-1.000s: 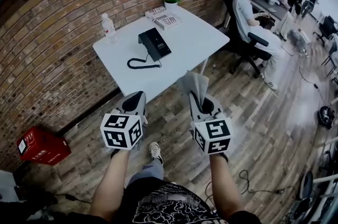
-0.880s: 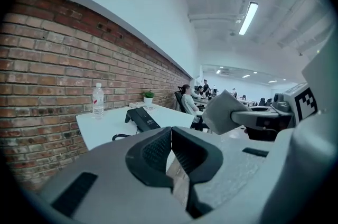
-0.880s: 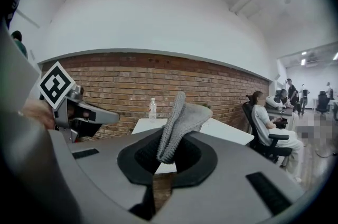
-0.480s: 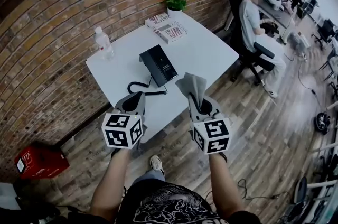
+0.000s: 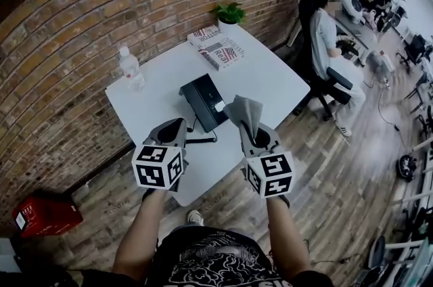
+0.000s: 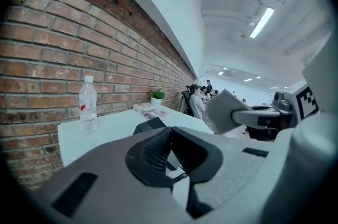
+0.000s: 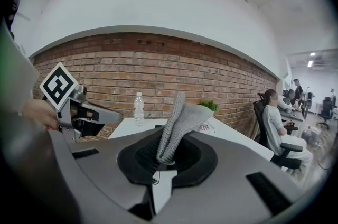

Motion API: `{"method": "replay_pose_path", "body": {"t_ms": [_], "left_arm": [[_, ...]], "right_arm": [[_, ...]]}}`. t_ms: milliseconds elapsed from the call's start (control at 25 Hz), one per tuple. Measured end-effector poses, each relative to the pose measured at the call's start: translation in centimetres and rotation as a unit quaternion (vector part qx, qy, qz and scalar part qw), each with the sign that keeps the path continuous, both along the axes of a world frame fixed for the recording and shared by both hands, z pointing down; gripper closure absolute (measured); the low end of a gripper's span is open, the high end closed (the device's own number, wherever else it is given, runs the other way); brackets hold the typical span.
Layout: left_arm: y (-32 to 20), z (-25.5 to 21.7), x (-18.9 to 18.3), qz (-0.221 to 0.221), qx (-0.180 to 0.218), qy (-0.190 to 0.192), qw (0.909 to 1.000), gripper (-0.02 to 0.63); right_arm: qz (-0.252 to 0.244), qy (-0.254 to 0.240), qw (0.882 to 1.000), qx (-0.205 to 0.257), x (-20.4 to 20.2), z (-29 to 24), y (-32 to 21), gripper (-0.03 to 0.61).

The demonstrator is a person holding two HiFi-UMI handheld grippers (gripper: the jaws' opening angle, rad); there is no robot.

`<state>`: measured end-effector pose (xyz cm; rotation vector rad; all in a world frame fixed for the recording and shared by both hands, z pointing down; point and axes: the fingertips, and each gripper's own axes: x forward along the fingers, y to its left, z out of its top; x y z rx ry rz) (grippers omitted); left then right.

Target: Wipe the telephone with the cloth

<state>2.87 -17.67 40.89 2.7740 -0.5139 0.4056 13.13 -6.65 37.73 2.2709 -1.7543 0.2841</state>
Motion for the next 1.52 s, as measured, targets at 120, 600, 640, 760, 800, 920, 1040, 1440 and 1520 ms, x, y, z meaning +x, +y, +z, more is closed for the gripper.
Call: {"method": "replay_pose_path", "body": {"t_ms": [120,600,640,760,800,920,1040,1440,1520], "left_arm": [[-0.9,0.5,0.8,-0.003,-0.002,-0.002,1.0,0.606],[-5.4,4.4,3.5,-0.124,-0.018,-0.049,0.9909,0.606],[-5.7,4.6,3.9,-0.136,-0.02,-0.052,0.9892,0.606],[-6.1,4.9,4.8,-0.168,-0.026,-0.059,0.9836,0.606],[-6.3,4.9,4.8,-0.181,-0.028,-0.062,0.9811,0.606],[-6.6,5.0,4.8,-0.217,-0.035,-0.061,0.9735,0.606],[-6.6,5.1,4.3,-0.247,-0.036,-0.061,0.9664,0.606],[-4.3,6.1,0.7,-0.355,-0.052,-0.053,0.9318,0.606],[-3.7,6.5,0.4,-0.366,-0.056,-0.051,0.9277,0.606]], "right_arm": [[-0.018,-0.002,1.0,0.0,0.7,0.3,-1.8,0.566],[-0.21,-0.008,0.977,-0.032,4.3,4.2,-12.5,0.566],[-0.228,-0.008,0.973,-0.036,4.5,4.5,-13.3,0.566],[-0.281,0.0,0.959,-0.044,4.6,5.0,-15.5,0.566],[-0.3,0.001,0.953,-0.046,4.5,5.1,-16.3,0.566],[-0.35,0.003,0.936,-0.047,4.2,5.3,-18.7,0.566],[-0.382,0.004,0.923,-0.047,4.1,5.6,-20.7,0.566],[-0.46,0.029,0.884,-0.08,2.8,8.9,-23.3,0.566],[-0.468,0.03,0.879,-0.086,2.5,9.6,-23.2,0.566]]}}
